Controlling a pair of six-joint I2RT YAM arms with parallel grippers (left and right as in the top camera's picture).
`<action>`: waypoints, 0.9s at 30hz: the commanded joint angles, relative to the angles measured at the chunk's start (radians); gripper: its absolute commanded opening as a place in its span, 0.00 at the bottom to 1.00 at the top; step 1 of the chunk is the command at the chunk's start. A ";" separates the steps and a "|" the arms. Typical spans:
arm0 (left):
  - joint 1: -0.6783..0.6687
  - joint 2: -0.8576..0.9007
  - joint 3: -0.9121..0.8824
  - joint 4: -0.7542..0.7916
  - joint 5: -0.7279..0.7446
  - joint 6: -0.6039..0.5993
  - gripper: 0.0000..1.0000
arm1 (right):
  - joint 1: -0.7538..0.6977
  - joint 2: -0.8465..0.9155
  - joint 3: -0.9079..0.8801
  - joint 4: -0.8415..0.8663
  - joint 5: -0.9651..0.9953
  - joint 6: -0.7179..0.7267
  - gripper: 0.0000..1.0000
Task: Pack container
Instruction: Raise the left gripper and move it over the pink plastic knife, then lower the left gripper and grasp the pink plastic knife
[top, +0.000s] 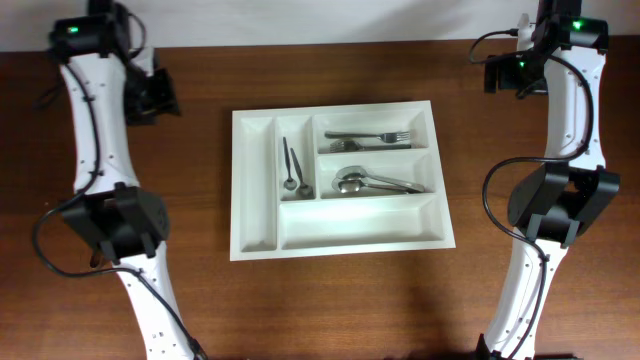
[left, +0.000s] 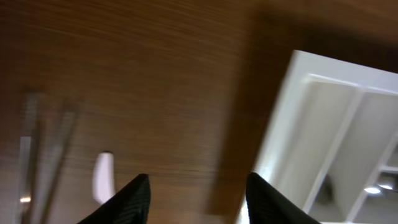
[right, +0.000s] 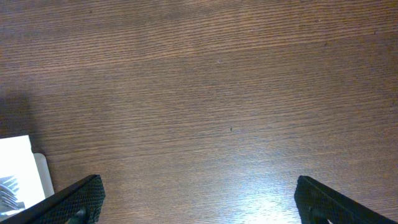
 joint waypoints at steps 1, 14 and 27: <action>0.045 -0.045 0.019 -0.004 -0.116 0.089 0.50 | -0.001 -0.025 0.018 0.000 0.005 0.005 0.99; 0.052 -0.168 0.019 -0.004 -0.151 0.148 0.36 | -0.001 -0.025 0.018 0.000 0.005 0.005 0.99; 0.051 -0.581 -0.452 0.031 -0.166 0.148 0.40 | -0.001 -0.025 0.018 0.000 0.005 0.005 0.99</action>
